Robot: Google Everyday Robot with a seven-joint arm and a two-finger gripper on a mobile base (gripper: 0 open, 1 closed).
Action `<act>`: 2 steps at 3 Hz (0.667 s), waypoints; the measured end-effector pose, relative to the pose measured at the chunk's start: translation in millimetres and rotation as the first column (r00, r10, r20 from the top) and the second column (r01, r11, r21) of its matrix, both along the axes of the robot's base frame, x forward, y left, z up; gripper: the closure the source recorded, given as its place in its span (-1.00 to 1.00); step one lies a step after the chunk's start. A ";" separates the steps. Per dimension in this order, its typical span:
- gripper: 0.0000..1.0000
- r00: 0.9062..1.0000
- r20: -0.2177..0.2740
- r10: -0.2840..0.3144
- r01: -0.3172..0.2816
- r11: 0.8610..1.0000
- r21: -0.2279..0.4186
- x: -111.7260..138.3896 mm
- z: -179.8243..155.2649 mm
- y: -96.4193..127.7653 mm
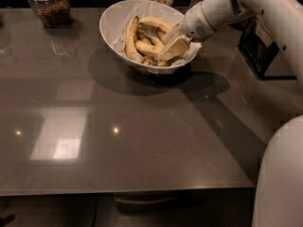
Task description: Pick banana from white bowl
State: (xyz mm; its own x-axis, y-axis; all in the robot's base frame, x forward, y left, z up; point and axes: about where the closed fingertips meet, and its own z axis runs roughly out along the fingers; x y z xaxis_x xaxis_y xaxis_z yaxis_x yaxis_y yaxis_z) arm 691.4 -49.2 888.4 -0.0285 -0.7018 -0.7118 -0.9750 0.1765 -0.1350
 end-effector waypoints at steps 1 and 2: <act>-0.08 1.000 -0.009 -0.008 0.008 1.000 -0.021 6.3 -8.0 -3.0; -0.08 1.000 -0.018 -0.002 0.001 0.999 -0.041 11.4 -14.3 -0.1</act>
Offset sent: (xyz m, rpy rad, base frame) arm 0.0180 -0.0023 -0.0156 -0.0661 0.0208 -0.0014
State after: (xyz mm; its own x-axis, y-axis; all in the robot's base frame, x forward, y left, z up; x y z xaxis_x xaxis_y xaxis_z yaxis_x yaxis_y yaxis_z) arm 702.7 -49.2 874.2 -0.0420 -0.7301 -0.6820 -0.9770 0.1728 -0.1247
